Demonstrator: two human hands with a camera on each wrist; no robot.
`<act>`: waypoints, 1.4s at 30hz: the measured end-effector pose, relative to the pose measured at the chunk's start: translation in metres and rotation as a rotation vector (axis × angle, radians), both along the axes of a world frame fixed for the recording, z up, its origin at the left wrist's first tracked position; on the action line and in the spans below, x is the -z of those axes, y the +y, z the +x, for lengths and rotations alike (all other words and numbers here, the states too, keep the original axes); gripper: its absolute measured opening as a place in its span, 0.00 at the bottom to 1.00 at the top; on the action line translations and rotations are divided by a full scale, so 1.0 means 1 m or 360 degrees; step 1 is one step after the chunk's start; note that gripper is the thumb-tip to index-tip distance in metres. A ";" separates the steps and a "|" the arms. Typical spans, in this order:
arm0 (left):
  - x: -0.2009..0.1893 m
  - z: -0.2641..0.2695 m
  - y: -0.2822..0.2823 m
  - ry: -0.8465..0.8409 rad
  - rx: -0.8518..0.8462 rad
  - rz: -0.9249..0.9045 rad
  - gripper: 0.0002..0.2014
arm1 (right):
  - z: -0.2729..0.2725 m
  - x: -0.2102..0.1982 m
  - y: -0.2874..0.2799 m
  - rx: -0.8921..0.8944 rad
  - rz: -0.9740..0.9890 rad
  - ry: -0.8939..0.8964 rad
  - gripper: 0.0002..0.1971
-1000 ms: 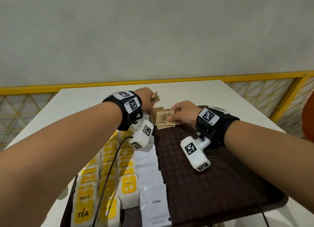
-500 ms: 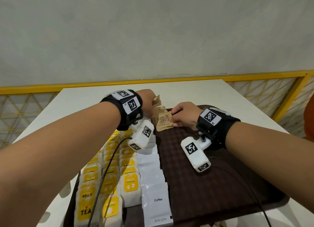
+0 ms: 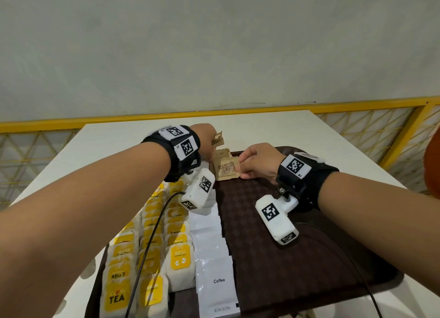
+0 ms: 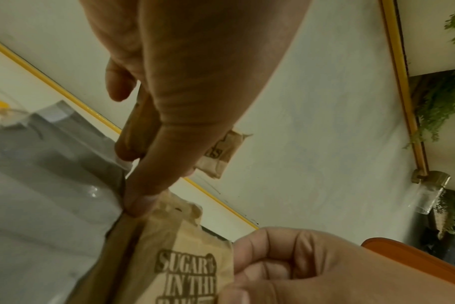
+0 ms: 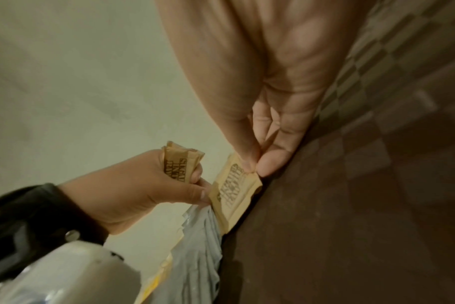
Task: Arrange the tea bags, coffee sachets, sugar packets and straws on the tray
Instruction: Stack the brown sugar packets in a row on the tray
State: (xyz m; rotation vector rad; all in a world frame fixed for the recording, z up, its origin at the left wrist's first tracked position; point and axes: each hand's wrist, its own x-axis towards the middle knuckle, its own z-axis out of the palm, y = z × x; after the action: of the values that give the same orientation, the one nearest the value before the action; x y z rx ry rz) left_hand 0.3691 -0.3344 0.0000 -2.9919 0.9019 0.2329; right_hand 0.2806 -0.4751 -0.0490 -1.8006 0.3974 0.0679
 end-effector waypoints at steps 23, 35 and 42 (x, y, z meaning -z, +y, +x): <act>-0.004 0.006 0.007 -0.0008 -0.0153 -0.0246 0.14 | -0.006 -0.016 0.011 -0.0059 -0.0217 0.0096 0.12; 0.003 0.011 0.016 0.0022 -0.0234 -0.0312 0.13 | -0.005 -0.013 0.018 -0.0027 -0.0381 0.0050 0.11; 0.003 0.004 0.015 0.0025 -0.0178 -0.0309 0.14 | 0.000 -0.013 0.018 0.0045 -0.0440 0.0020 0.11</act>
State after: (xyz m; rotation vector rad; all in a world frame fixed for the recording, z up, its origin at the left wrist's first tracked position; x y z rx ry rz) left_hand 0.3735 -0.3192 -0.0025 -3.2287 0.8029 0.1797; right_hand 0.2807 -0.4567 -0.0362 -2.0668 0.4588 0.0042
